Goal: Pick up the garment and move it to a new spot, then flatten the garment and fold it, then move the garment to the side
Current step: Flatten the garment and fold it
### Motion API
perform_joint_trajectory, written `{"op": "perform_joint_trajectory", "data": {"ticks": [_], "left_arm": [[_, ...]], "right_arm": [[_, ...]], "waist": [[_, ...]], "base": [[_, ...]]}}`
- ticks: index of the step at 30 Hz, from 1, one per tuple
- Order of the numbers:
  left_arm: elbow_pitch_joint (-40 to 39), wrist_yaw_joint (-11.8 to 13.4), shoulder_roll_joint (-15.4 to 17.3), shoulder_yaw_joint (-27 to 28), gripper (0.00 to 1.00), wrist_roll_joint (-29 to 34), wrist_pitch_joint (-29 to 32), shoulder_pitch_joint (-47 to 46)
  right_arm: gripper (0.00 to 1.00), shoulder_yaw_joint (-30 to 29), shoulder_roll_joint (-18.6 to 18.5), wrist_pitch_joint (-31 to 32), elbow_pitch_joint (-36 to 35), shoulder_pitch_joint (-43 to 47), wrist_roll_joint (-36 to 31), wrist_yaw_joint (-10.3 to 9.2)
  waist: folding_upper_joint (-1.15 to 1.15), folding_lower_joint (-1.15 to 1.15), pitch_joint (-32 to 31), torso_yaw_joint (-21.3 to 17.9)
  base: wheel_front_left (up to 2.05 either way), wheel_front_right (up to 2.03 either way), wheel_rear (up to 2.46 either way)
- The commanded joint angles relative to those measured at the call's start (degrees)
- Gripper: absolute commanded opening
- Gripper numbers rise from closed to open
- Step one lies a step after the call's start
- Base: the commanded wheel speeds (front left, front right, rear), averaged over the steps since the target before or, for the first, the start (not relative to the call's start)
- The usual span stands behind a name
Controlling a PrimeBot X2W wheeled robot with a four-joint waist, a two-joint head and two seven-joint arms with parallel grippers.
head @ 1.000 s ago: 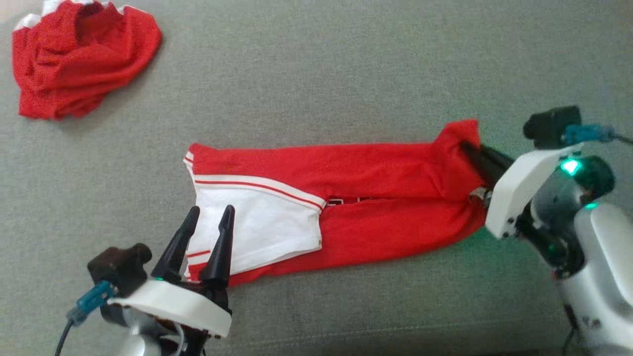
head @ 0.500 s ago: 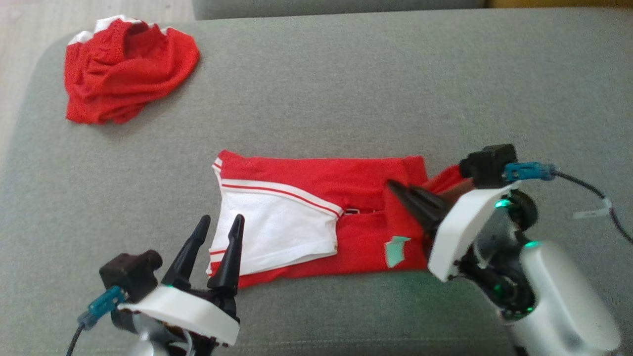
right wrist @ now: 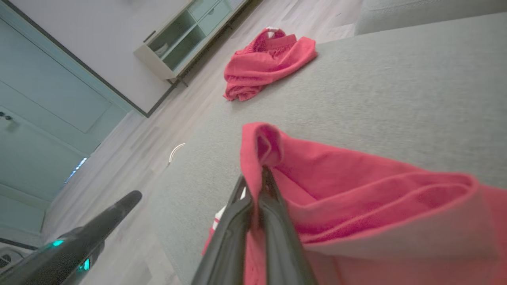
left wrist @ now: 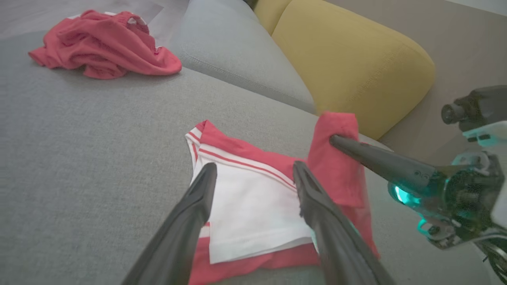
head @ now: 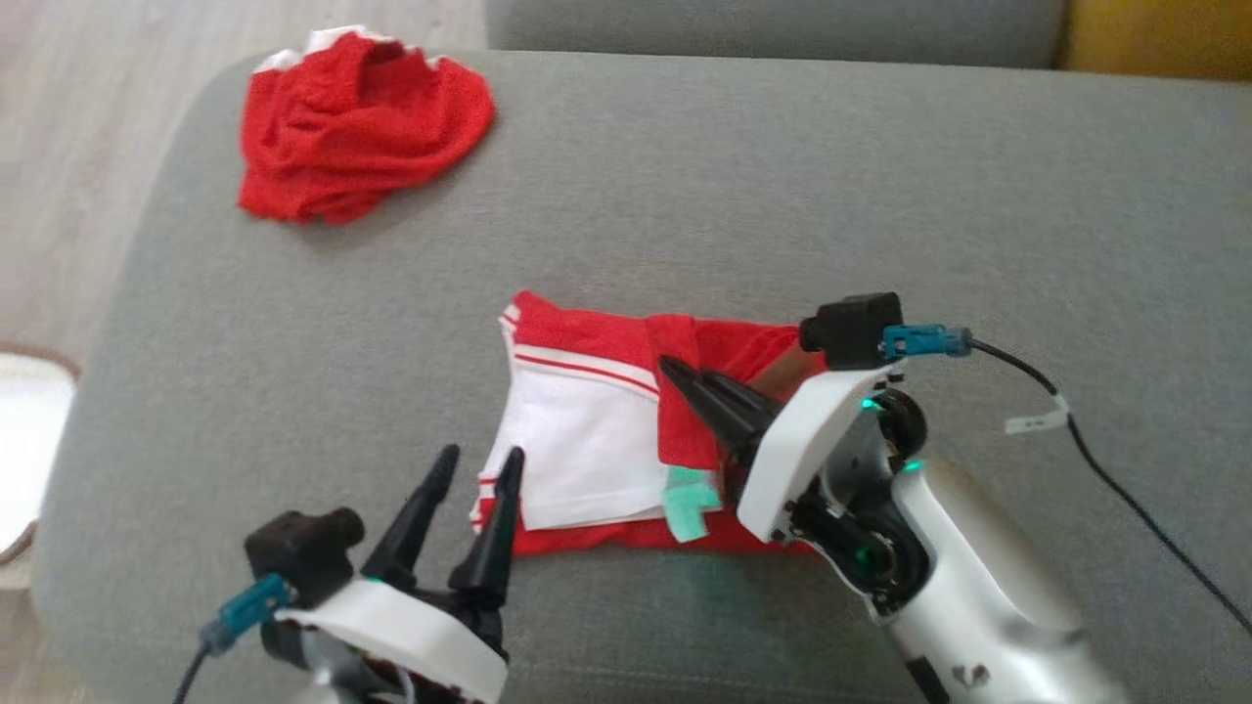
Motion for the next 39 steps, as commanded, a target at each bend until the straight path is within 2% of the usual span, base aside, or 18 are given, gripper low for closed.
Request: {"op": "perform_joint_trajectory", "data": {"ticks": [1,8,14,15,16,23,30,34,39], "left_arm": [[-1.5,-0.3,0.0,1.5,1.0,-0.2,0.1,-1.6],[-0.2,-1.2,-0.7,-0.3,1.0,0.2,0.6,-3.2],[0.9,-1.5,-1.4,-1.0,1.0,0.5,0.1,-4.1],[1.1,-1.5,-1.4,-1.0,1.0,0.5,0.0,-4.2],[1.2,-1.5,-1.5,-1.0,1.0,0.5,-0.1,-4.2],[1.7,-1.3,-1.4,-0.8,1.0,0.4,-0.8,-4.2],[1.6,-0.9,-1.2,-0.5,1.0,0.3,-1.1,-4.1],[1.4,-0.7,-0.9,-0.3,1.0,0.3,-1.3,-4.0],[1.0,-0.3,-0.7,0.0,1.0,0.3,-1.6,-3.8]], "right_arm": [[0.0,1.3,1.2,-1.3,-0.9,-2.8,0.9,0.37],[0.0,5.9,1.2,-9.1,11.7,-10.3,7.3,0.37],[0.02,10.9,1.2,-13.4,21.1,-15.1,12.0,0.37],[0.49,11.9,1.2,-14.0,22.3,-15.6,12.7,0.37],[1.0,12.8,1.2,-14.8,23.3,-15.9,13.5,0.37],[1.0,19.4,1.2,-19.4,24.6,-18.4,21.3,0.37],[1.0,22.3,1.2,-26.1,24.0,-23.1,27.6,0.37],[1.0,22.6,1.2,-28.8,24.4,-25.2,28.8,0.37],[1.0,22.0,1.2,-32.8,28.2,-27.7,27.9,0.37]], "waist": [[0.0,0.0,-0.4,1.6],[0.0,0.0,-0.2,6.1],[0.0,0.0,0.1,8.1],[0.0,0.0,0.1,8.3],[0.0,0.0,0.1,8.4],[0.0,0.0,0.0,7.6],[0.0,0.0,-0.3,5.4],[0.0,0.0,-0.3,4.2],[0.0,0.0,-0.4,2.3]], "base": [[0.0,0.0,0.0],[0.0,0.0,0.0],[0.0,0.0,0.0],[0.0,0.0,0.0],[0.0,0.0,0.0],[0.0,0.0,0.0],[0.0,0.0,0.0],[0.0,0.0,0.0],[0.0,0.0,0.0]]}}
